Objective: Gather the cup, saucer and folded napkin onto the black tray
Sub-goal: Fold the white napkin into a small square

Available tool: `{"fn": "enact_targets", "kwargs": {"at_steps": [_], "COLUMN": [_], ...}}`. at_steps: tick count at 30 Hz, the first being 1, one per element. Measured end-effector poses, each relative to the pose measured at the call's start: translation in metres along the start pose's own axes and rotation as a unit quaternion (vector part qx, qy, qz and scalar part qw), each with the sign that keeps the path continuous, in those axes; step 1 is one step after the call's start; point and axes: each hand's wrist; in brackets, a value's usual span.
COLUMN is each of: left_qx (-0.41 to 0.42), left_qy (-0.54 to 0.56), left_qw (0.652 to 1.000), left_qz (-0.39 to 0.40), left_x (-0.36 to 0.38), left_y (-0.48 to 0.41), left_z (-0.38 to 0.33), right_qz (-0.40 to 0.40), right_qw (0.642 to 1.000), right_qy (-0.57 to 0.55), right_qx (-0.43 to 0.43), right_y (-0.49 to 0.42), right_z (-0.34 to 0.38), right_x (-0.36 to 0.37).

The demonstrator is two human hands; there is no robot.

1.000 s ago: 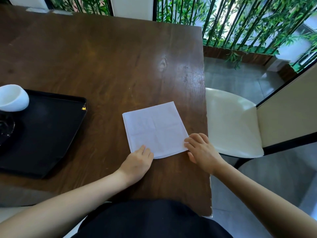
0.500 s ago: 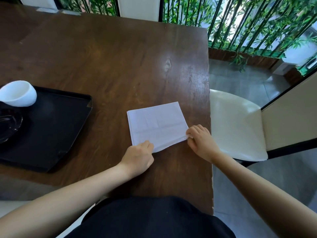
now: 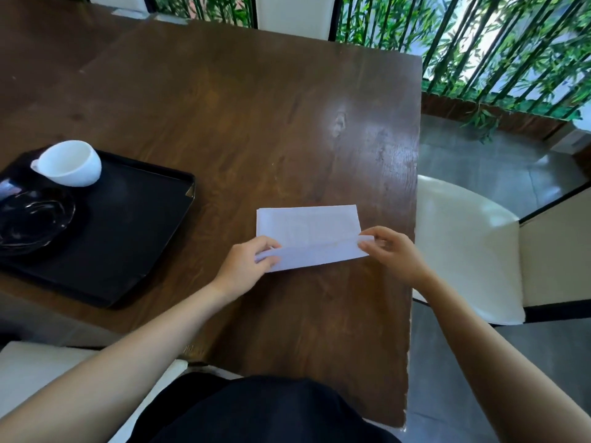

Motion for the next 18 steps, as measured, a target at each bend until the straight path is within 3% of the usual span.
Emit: {"fn": "enact_targets", "kwargs": {"at_steps": [8,18], "left_qx": [-0.014,-0.055], "left_qy": [0.088,0.179], "left_qw": [0.996,0.982], "left_qz": [0.014,0.009], "left_x": [-0.02,-0.022], "left_y": [-0.04,-0.08], "left_z": [0.007,0.022], "right_qz": [-0.082,-0.137], "right_qw": [0.984,0.974], "right_qy": [-0.143,-0.124], "right_qx": [0.072,0.13], "right_y": [-0.035,-0.055], "right_z": [0.006,0.004], "right_x": [0.007,0.02]}}
Point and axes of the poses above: each hand's wrist, its own y-axis away from the middle knuckle, its own x-axis out of the palm, z = x × y, and after that the axes turned 1 degree about -x, right-handed
